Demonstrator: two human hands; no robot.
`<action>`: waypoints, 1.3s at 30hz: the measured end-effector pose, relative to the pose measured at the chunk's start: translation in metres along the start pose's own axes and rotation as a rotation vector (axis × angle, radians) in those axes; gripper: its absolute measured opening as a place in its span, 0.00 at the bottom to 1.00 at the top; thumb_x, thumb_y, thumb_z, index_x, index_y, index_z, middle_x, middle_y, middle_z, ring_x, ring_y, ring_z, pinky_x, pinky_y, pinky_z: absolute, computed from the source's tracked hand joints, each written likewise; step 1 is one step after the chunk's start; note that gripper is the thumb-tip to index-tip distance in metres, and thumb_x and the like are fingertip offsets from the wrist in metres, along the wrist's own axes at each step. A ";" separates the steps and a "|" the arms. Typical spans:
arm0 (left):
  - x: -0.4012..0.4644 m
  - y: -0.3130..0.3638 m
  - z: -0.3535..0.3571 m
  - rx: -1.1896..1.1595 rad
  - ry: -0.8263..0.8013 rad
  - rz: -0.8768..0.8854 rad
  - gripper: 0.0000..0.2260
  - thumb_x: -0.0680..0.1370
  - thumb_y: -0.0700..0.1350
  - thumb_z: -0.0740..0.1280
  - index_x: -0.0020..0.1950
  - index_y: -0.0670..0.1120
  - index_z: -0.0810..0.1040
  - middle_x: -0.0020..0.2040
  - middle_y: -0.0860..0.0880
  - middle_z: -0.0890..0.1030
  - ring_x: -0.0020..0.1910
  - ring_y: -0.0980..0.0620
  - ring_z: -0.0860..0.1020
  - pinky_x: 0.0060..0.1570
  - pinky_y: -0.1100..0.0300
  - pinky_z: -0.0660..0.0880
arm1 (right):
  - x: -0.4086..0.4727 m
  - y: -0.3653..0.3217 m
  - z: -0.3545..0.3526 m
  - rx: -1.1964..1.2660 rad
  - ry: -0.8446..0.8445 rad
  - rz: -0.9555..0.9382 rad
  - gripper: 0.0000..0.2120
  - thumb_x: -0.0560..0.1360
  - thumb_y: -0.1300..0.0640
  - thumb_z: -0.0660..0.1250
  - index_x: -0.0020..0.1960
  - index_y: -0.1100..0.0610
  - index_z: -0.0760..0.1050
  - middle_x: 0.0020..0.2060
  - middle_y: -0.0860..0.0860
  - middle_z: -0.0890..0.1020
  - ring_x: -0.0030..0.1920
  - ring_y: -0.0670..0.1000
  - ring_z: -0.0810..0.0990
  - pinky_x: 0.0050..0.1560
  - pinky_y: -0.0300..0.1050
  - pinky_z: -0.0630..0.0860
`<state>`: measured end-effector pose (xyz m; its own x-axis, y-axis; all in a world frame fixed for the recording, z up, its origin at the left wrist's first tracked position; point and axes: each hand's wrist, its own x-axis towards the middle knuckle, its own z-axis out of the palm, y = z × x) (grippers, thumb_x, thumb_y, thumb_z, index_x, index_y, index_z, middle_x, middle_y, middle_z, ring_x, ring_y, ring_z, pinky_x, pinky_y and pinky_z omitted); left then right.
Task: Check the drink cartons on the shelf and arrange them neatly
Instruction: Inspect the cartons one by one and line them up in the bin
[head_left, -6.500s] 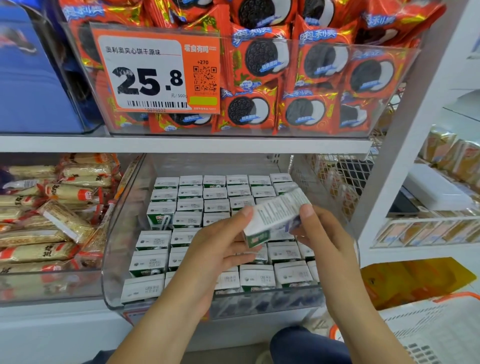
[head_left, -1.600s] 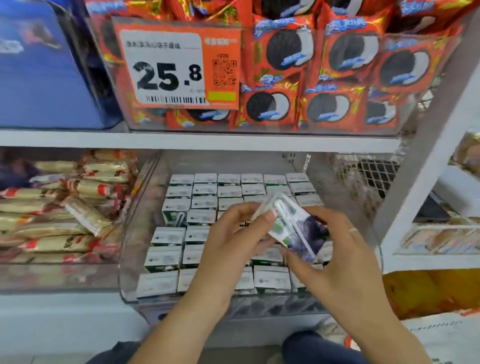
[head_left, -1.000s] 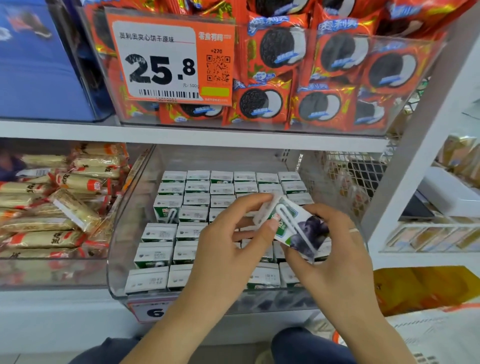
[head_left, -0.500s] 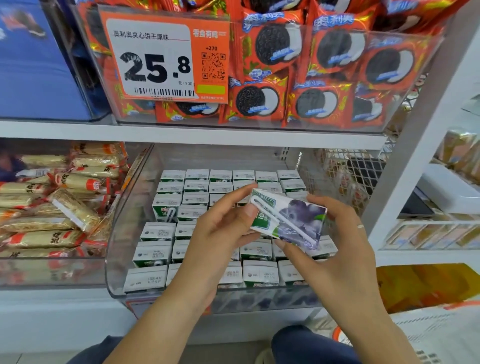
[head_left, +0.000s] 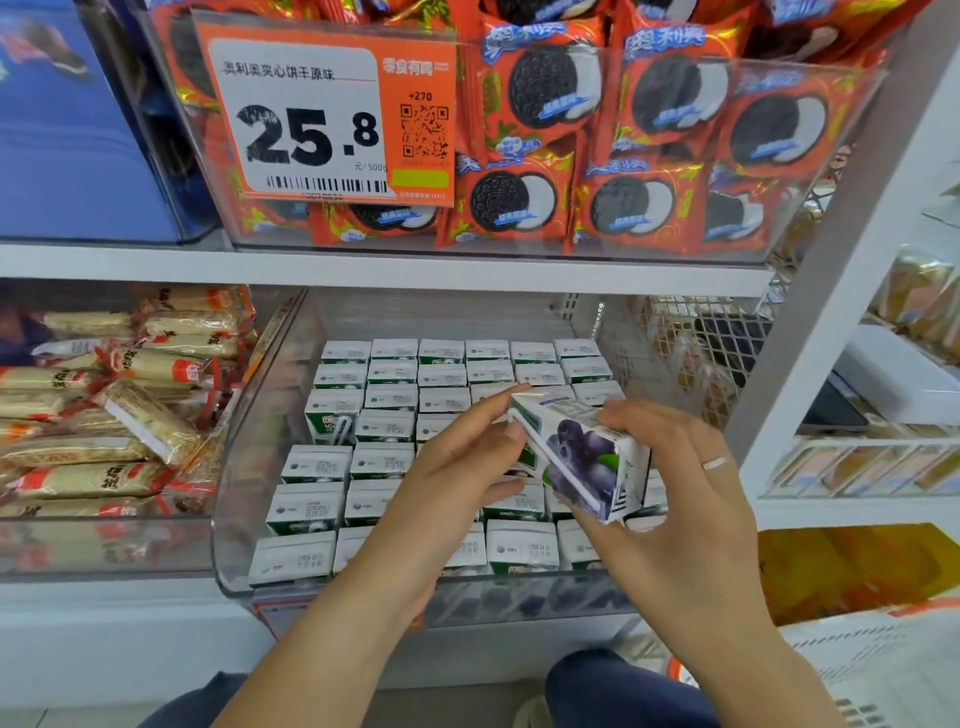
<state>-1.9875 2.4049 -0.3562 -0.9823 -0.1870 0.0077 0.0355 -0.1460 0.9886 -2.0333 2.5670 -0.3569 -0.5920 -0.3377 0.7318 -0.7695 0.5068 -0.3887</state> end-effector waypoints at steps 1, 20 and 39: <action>0.000 0.000 -0.001 -0.004 -0.003 -0.006 0.13 0.78 0.48 0.65 0.60 0.62 0.79 0.55 0.59 0.83 0.56 0.59 0.80 0.55 0.61 0.78 | 0.001 -0.001 0.000 0.017 -0.010 0.022 0.27 0.62 0.56 0.78 0.59 0.52 0.73 0.54 0.45 0.75 0.56 0.47 0.72 0.57 0.30 0.66; -0.001 0.000 -0.002 -0.131 -0.069 -0.004 0.20 0.67 0.53 0.75 0.57 0.50 0.82 0.54 0.50 0.84 0.55 0.53 0.81 0.54 0.63 0.77 | 0.011 -0.010 -0.014 0.775 -0.132 0.637 0.20 0.63 0.42 0.73 0.52 0.48 0.80 0.44 0.45 0.85 0.46 0.43 0.83 0.43 0.30 0.76; 0.002 -0.007 0.011 -0.147 -0.118 -0.244 0.22 0.74 0.57 0.65 0.64 0.48 0.76 0.56 0.45 0.83 0.53 0.46 0.83 0.56 0.53 0.79 | 0.004 -0.012 -0.007 0.412 0.110 0.436 0.19 0.59 0.40 0.76 0.48 0.34 0.75 0.44 0.36 0.82 0.47 0.40 0.80 0.45 0.29 0.75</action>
<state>-1.9913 2.4161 -0.3615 -0.9794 -0.0160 -0.2011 -0.1861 -0.3137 0.9311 -2.0244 2.5650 -0.3453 -0.8622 -0.0733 0.5013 -0.5041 0.2237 -0.8342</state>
